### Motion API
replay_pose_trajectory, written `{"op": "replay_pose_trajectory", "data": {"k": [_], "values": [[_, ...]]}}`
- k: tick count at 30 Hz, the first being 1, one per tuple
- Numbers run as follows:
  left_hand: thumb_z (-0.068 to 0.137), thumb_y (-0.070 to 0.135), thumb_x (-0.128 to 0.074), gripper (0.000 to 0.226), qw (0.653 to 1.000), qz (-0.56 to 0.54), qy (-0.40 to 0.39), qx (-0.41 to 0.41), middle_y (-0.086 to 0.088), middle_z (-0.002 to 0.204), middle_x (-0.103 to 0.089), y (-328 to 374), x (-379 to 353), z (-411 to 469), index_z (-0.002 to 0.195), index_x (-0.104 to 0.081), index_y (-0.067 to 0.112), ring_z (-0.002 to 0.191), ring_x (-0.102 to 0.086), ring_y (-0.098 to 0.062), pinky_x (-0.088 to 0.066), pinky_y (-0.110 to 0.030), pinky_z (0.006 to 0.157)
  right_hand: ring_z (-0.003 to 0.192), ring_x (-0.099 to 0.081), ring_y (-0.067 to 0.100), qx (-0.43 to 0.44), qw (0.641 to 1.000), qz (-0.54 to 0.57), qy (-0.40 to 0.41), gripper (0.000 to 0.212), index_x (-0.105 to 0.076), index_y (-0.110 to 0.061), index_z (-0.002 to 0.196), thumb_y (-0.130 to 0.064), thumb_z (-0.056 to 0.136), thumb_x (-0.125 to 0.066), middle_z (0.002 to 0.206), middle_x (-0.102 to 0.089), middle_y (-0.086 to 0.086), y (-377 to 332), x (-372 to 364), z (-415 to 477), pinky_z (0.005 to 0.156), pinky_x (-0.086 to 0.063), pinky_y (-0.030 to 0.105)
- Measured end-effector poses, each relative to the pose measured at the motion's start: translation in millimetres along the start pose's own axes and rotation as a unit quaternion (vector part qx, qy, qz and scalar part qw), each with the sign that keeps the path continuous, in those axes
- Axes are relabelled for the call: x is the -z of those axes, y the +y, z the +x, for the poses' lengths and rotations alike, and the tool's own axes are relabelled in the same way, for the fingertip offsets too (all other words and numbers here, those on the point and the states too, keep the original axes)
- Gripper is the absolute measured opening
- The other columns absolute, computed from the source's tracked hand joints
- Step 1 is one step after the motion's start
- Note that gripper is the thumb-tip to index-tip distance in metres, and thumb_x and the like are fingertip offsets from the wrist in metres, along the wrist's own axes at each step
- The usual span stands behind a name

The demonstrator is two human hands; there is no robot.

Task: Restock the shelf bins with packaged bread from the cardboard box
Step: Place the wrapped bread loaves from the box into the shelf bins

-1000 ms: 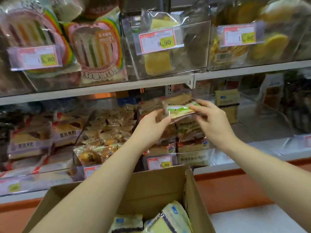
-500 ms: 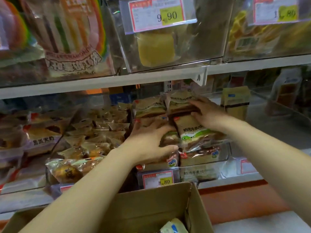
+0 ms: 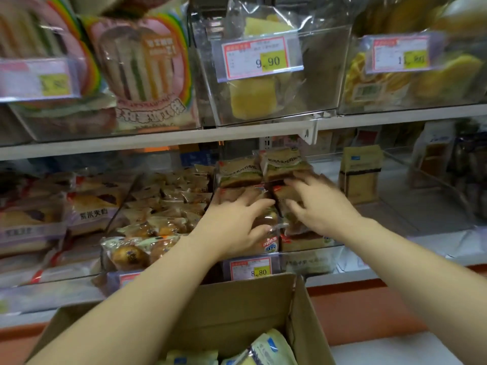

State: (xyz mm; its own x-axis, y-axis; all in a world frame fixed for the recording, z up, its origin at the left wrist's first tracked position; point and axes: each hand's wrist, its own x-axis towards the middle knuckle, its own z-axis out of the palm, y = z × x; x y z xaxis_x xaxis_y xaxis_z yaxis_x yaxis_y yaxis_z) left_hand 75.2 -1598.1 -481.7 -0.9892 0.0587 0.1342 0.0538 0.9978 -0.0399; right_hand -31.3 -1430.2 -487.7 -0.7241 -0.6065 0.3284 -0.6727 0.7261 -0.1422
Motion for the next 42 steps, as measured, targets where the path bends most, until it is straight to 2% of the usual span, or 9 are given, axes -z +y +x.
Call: {"op": "replay_pose_trajectory", "data": {"k": [6, 13, 18, 22, 27, 31, 34, 38, 42], "values": [[0.098, 0.042, -0.041, 0.049, 0.992, -0.061, 0.104, 0.049, 0.009, 0.152, -0.029, -6, 0, -91, 0.145, -0.031, 0.036, 0.139, -0.027, -0.012, -0.018, -0.037, 0.118, 0.102, -0.057, 0.013, 0.113, 0.993, 0.038, 0.003, 0.03, -0.059, -0.027, 0.119, -0.039, 0.096, -0.045, 0.112, -0.06, -0.01, -71, 10, -69, 0.08, -0.048, 0.029], [0.095, 0.036, -0.049, 0.033, 0.988, -0.059, 0.044, 0.133, 0.008, 0.129, -0.058, -49, -12, -208, 0.127, -0.055, 0.029, 0.118, -0.054, -0.014, -0.04, -0.031, 0.099, 0.105, -0.058, 0.012, 0.189, 0.978, 0.049, -0.072, 0.026, -0.062, -0.03, 0.114, -0.04, 0.096, -0.044, 0.112, -0.064, -0.011, -144, -21, -105, 0.081, -0.049, 0.031], [0.094, 0.035, -0.052, 0.033, 0.979, -0.076, 0.022, 0.189, 0.01, 0.127, -0.058, -84, -22, -265, 0.127, -0.055, 0.029, 0.116, -0.054, -0.012, -0.041, -0.028, 0.096, 0.105, -0.058, 0.016, 0.245, 0.95, 0.034, -0.19, 0.026, -0.06, -0.029, 0.115, -0.038, 0.098, -0.042, 0.114, -0.063, -0.009, -200, -64, -118, 0.084, -0.05, 0.037], [0.094, 0.034, -0.052, 0.034, 0.974, -0.094, 0.022, 0.203, 0.007, 0.127, -0.057, -106, -28, -285, 0.128, -0.055, 0.028, 0.118, -0.052, -0.012, -0.039, -0.029, 0.1, 0.095, -0.059, 0.02, 0.275, 0.915, 0.043, -0.294, 0.025, -0.059, -0.021, 0.103, -0.041, 0.097, -0.045, 0.101, -0.064, -0.001, -238, -110, -126, 0.074, -0.048, 0.033], [0.095, 0.035, -0.05, 0.035, 0.973, -0.11, -0.012, 0.204, 0.008, 0.131, -0.051, -117, -41, -293, 0.13, -0.053, 0.03, 0.122, -0.047, -0.014, -0.038, -0.032, 0.102, 0.101, -0.059, 0.018, 0.232, 0.851, 0.114, -0.457, 0.042, -0.058, -0.021, 0.122, -0.05, 0.094, -0.048, 0.114, -0.064, 0.0, -265, -165, -144, 0.079, -0.043, 0.026], [0.096, 0.037, -0.048, 0.036, 0.973, -0.11, -0.035, 0.199, 0.009, 0.134, -0.049, -120, -50, -292, 0.132, -0.05, 0.032, 0.122, -0.047, -0.013, -0.04, -0.03, 0.099, 0.086, -0.054, 0.015, 0.137, 0.821, 0.158, -0.532, 0.047, -0.059, -0.02, 0.096, -0.064, 0.086, -0.05, 0.092, -0.059, -0.002, -279, -192, -158, 0.064, -0.039, 0.022], [0.097, 0.038, -0.047, 0.038, 0.973, -0.114, -0.053, 0.195, 0.009, 0.136, -0.048, -116, -51, -290, 0.134, -0.047, 0.032, 0.121, -0.048, -0.012, -0.042, -0.032, 0.101, 0.09, -0.051, 0.011, 0.091, 0.812, 0.216, -0.535, 0.05, -0.057, -0.019, 0.105, -0.06, 0.079, -0.064, 0.1, -0.057, -0.004, -285, -200, -168, 0.071, -0.041, 0.019], [0.097, 0.038, -0.047, 0.038, 0.973, -0.115, -0.053, 0.192, 0.01, 0.137, -0.048, -115, -51, -287, 0.135, -0.046, 0.032, 0.122, -0.048, -0.01, -0.037, -0.031, 0.104, 0.069, -0.048, 0.005, 0.07, 0.82, 0.249, -0.51, 0.032, -0.052, -0.021, 0.08, -0.038, 0.074, -0.078, 0.075, -0.051, -0.01, -284, -205, -173, 0.057, -0.036, 0.018], [0.097, 0.038, -0.047, 0.038, 0.974, -0.113, -0.046, 0.192, 0.01, 0.137, -0.048, -115, -51, -286, 0.135, -0.047, 0.032, 0.123, -0.047, -0.01, -0.031, -0.031, 0.107, 0.063, -0.047, 0.003, 0.071, 0.828, 0.281, -0.48, 0.029, -0.051, -0.022, 0.071, -0.024, 0.075, -0.079, 0.075, -0.053, -0.006, -281, -193, -169, 0.051, -0.035, 0.01]]}}
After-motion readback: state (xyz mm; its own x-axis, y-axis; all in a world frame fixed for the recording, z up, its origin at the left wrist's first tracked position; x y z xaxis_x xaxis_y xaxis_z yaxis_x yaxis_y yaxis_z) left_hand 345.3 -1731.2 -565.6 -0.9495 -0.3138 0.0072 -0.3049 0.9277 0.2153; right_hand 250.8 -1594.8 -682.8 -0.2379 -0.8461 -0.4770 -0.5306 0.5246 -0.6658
